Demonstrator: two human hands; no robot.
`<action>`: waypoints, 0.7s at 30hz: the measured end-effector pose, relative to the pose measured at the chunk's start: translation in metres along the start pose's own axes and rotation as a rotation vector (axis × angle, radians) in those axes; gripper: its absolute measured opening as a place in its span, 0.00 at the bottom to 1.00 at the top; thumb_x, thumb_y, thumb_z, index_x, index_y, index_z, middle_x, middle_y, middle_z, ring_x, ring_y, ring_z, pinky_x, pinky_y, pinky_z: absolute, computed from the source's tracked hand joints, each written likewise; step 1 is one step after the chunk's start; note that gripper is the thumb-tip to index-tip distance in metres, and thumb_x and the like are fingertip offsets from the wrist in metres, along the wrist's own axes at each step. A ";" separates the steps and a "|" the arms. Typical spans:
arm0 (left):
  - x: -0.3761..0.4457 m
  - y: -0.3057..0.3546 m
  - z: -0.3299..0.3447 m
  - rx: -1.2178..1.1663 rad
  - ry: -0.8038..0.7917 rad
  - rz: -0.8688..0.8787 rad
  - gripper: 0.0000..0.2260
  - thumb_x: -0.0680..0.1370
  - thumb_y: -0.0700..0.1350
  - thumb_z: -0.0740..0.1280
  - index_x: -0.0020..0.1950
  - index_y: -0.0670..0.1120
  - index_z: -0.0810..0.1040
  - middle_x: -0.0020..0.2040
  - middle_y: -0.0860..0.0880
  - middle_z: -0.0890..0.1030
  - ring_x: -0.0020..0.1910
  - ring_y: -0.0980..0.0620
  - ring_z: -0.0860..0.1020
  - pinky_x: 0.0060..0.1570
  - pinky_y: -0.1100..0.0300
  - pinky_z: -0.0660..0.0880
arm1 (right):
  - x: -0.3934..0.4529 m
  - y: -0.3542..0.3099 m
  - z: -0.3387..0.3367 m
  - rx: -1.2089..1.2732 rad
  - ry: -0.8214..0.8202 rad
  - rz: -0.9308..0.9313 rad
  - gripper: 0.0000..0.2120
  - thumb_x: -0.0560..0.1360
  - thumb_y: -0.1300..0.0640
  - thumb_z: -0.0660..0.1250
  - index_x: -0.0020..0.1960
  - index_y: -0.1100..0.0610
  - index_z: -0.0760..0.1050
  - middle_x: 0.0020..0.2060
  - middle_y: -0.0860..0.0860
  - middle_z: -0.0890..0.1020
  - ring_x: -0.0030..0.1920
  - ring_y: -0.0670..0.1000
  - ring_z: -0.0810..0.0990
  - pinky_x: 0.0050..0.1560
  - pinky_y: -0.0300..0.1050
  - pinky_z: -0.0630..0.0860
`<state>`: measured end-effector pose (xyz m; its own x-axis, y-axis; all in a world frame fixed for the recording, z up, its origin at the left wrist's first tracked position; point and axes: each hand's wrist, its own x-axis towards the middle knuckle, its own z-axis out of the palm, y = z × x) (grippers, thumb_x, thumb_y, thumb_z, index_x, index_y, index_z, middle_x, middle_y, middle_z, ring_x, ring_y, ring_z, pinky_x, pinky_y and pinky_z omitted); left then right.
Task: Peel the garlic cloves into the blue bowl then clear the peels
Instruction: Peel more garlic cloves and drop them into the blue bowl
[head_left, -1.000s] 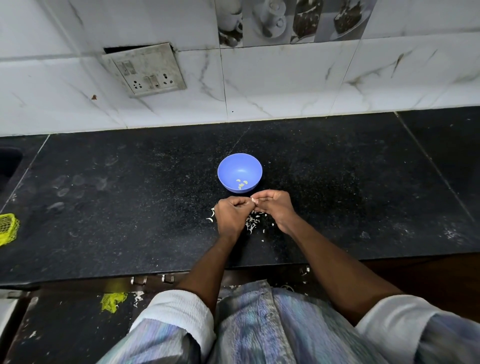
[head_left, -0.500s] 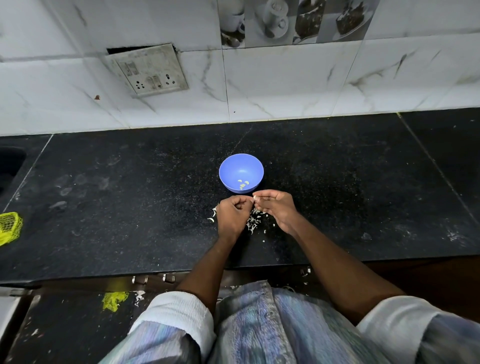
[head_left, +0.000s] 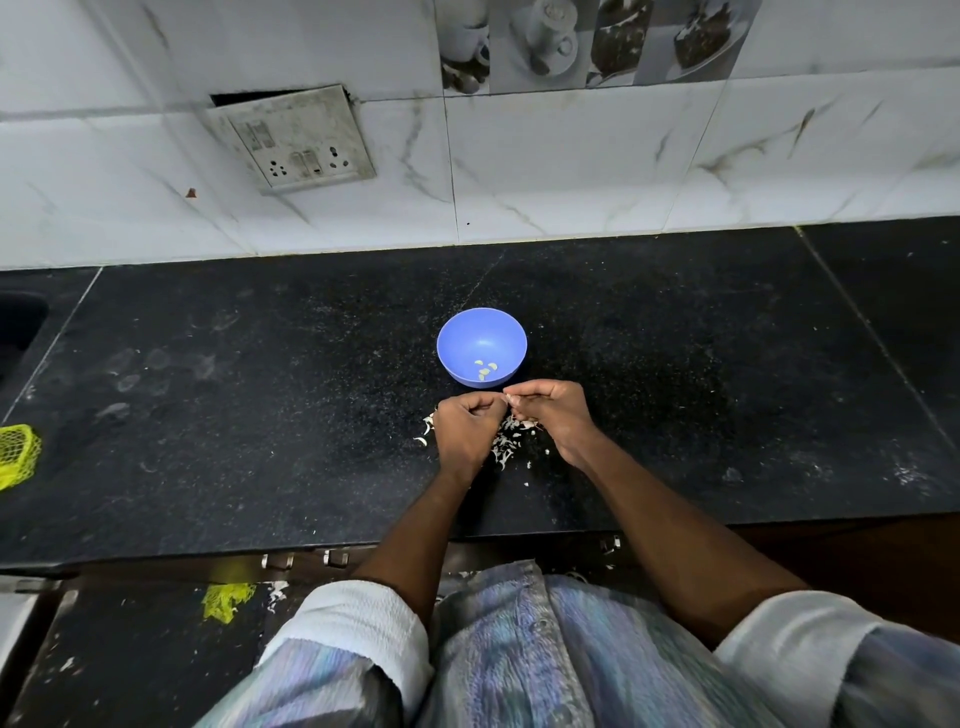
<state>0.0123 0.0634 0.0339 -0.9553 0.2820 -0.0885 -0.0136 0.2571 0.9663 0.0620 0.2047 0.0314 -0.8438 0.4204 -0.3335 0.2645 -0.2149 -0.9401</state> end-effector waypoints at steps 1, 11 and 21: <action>0.000 0.000 0.000 -0.003 -0.002 -0.005 0.04 0.76 0.41 0.75 0.44 0.46 0.90 0.35 0.53 0.87 0.34 0.61 0.83 0.40 0.61 0.80 | 0.000 0.000 0.000 -0.010 0.002 -0.005 0.08 0.75 0.69 0.73 0.54 0.65 0.85 0.41 0.58 0.86 0.37 0.48 0.80 0.43 0.39 0.79; 0.007 -0.007 0.004 -0.038 0.004 -0.062 0.05 0.75 0.43 0.75 0.40 0.47 0.89 0.33 0.51 0.86 0.30 0.60 0.76 0.34 0.60 0.74 | 0.006 0.001 0.003 0.033 -0.016 0.002 0.07 0.76 0.68 0.73 0.54 0.65 0.84 0.43 0.57 0.87 0.40 0.48 0.84 0.47 0.41 0.82; 0.012 -0.007 0.004 0.003 0.012 -0.041 0.04 0.76 0.42 0.75 0.43 0.47 0.90 0.34 0.52 0.86 0.30 0.59 0.78 0.36 0.60 0.75 | 0.010 0.001 -0.001 0.017 -0.004 -0.010 0.08 0.75 0.70 0.74 0.53 0.67 0.84 0.41 0.57 0.87 0.40 0.48 0.83 0.45 0.39 0.81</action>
<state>0.0026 0.0689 0.0252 -0.9573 0.2605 -0.1250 -0.0518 0.2707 0.9613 0.0547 0.2094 0.0268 -0.8481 0.4196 -0.3235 0.2477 -0.2258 -0.9422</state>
